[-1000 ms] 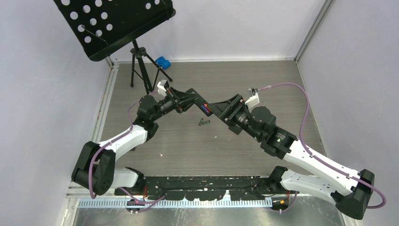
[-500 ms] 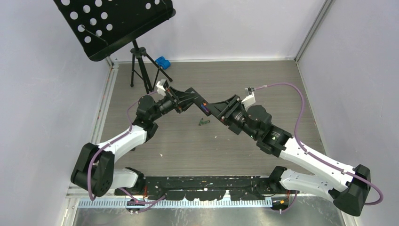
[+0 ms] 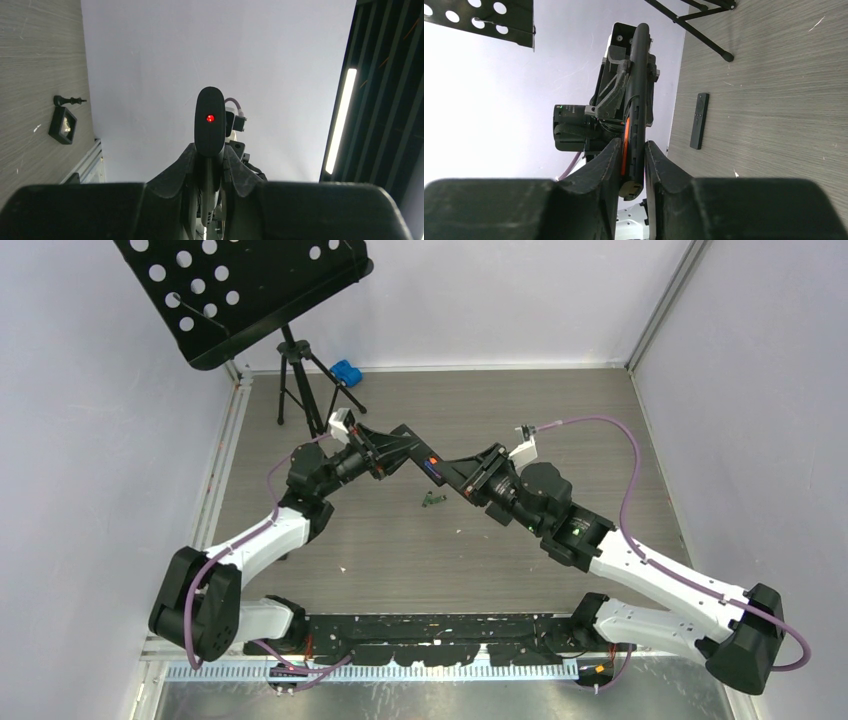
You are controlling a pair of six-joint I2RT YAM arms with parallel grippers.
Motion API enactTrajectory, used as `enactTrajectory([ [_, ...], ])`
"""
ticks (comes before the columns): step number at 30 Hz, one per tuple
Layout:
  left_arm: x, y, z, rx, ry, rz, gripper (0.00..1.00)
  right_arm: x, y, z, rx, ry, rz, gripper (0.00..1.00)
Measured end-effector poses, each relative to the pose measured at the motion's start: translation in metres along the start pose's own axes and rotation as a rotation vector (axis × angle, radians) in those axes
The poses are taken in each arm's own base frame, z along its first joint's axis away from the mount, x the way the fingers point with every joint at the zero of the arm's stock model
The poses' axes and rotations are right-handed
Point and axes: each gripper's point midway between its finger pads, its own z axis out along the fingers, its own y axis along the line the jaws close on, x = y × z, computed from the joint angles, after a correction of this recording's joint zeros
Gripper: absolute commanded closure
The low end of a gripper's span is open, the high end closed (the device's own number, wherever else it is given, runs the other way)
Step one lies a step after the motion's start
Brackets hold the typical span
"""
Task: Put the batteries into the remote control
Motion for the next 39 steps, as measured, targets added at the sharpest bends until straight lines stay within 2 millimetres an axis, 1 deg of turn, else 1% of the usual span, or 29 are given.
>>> enactTrajectory([
  [2,-0.001,0.000,0.000,0.000,-0.005,0.002,1.00,0.000,-0.002,0.001,0.005,-0.001,0.007,0.82],
  [4,-0.002,-0.001,-0.001,0.003,-0.008,0.010,1.00,0.001,-0.003,0.002,0.004,0.000,0.020,0.83],
  [5,-0.002,-0.001,-0.001,0.004,-0.010,0.014,1.00,0.000,-0.002,0.003,0.002,-0.001,0.024,0.82],
  [6,-0.002,-0.002,-0.001,0.006,-0.012,0.020,1.00,0.000,-0.002,0.003,-0.001,-0.001,0.026,0.78],
  [9,-0.002,-0.003,-0.002,0.009,-0.013,0.032,1.00,0.000,-0.001,0.003,-0.009,0.001,0.026,0.45],
  [10,-0.002,-0.002,-0.002,0.009,-0.010,0.033,1.00,0.000,-0.001,0.003,-0.009,0.002,0.022,0.36],
  [12,0.001,-0.002,-0.002,0.009,0.003,0.061,1.00,0.001,-0.006,0.003,0.001,0.005,-0.001,0.28],
  [13,0.002,-0.001,-0.003,0.008,0.008,0.075,1.00,0.001,-0.008,0.003,0.004,0.005,-0.003,0.26],
  [15,0.005,0.001,-0.004,0.002,0.033,0.120,1.00,0.000,-0.012,0.002,0.008,0.010,-0.034,0.25],
  [17,0.008,0.004,-0.005,-0.005,0.065,0.173,1.00,-0.002,-0.012,-0.003,0.000,0.016,-0.070,0.25],
  [21,0.014,0.006,-0.005,-0.010,0.134,0.275,1.00,-0.005,-0.006,-0.013,-0.038,0.041,-0.155,0.26],
  [24,0.019,0.010,-0.007,-0.020,0.175,0.335,1.00,-0.006,-0.014,-0.016,-0.004,0.062,-0.219,0.28],
  [27,0.019,0.019,-0.008,-0.067,0.193,0.400,1.00,-0.017,-0.032,-0.019,0.092,0.055,-0.283,0.28],
  [30,0.011,0.034,-0.015,-0.177,0.164,0.484,1.00,-0.040,-0.058,-0.018,0.239,0.018,-0.343,0.28],
  [31,0.008,0.036,-0.017,-0.209,0.147,0.510,1.00,-0.046,-0.065,-0.017,0.277,0.010,-0.360,0.27],
  [32,0.003,0.038,-0.020,-0.252,0.121,0.534,1.00,-0.054,-0.076,-0.016,0.334,0.005,-0.379,0.27],
  [33,-0.002,0.041,-0.024,-0.293,0.096,0.564,1.00,-0.060,-0.088,-0.014,0.393,0.004,-0.395,0.27],
  [34,-0.008,0.048,-0.029,-0.348,0.072,0.586,1.00,-0.066,-0.104,-0.012,0.458,0.009,-0.409,0.27],
  [35,-0.009,0.047,-0.032,-0.354,0.061,0.594,1.00,-0.069,-0.118,-0.011,0.512,0.017,-0.418,0.27],
  [39,-0.018,0.069,-0.047,-0.473,0.032,0.608,1.00,-0.077,-0.198,-0.014,0.779,0.099,-0.417,0.23],
])
